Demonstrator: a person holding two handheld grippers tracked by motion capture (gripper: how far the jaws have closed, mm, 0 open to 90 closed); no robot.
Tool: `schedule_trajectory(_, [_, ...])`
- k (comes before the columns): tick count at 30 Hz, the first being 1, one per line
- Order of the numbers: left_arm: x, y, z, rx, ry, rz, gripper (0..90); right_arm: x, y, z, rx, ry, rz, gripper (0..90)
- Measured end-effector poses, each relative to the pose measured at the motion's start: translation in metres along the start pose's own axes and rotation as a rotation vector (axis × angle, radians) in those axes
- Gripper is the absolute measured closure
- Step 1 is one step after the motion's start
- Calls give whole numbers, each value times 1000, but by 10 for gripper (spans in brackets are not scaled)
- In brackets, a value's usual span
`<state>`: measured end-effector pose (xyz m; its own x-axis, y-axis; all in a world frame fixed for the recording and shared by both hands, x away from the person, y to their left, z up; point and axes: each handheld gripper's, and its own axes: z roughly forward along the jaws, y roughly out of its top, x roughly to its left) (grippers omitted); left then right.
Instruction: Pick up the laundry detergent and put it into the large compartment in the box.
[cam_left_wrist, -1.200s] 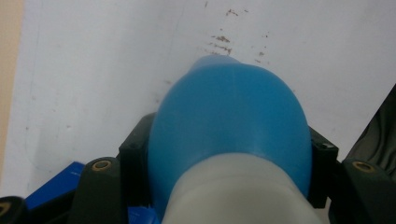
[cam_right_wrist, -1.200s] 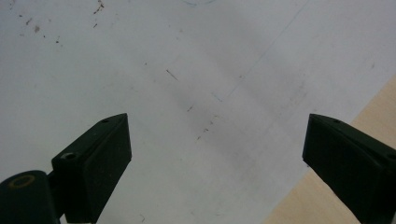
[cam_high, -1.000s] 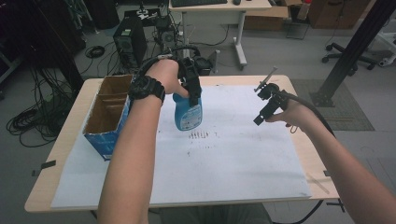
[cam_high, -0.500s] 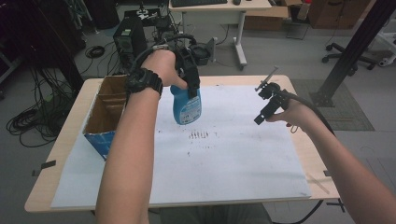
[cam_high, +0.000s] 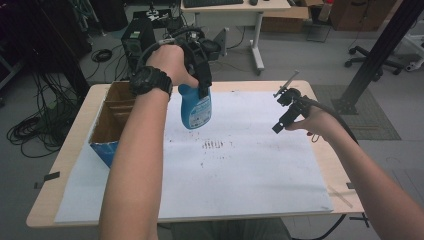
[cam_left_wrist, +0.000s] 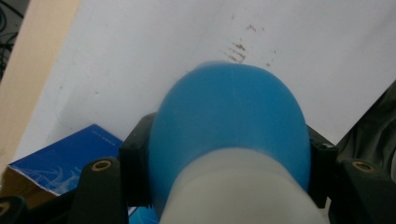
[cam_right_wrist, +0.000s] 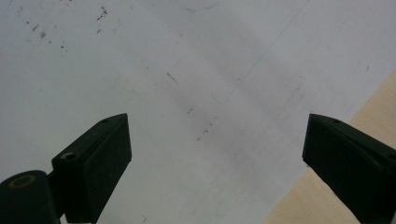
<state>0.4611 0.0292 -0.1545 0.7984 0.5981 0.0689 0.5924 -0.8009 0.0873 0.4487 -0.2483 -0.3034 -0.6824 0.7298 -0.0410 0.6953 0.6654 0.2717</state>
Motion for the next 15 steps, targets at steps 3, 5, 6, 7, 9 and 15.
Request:
schedule_trajectory(3, [4,-2,-2,10,-7,-52,376,0,0,0,-3,2,4,79])
schedule_trajectory(5, [5,-3,-3,5,-2,-59,376,0,0,-1,-1,1,1,80])
schedule_trajectory(6, [6,-3,-4,6,0,-67,376,0,0,-1,-1,0,1,79])
schedule_trajectory(7, [6,-4,-5,4,4,-82,376,0,0,-1,-2,1,1,80])
schedule_trajectory(9, [8,-5,-7,3,11,-105,376,0,0,-1,-2,1,1,79])
schedule_trajectory(15, [13,-9,-12,-5,12,-168,376,1,0,0,-1,1,1,80])
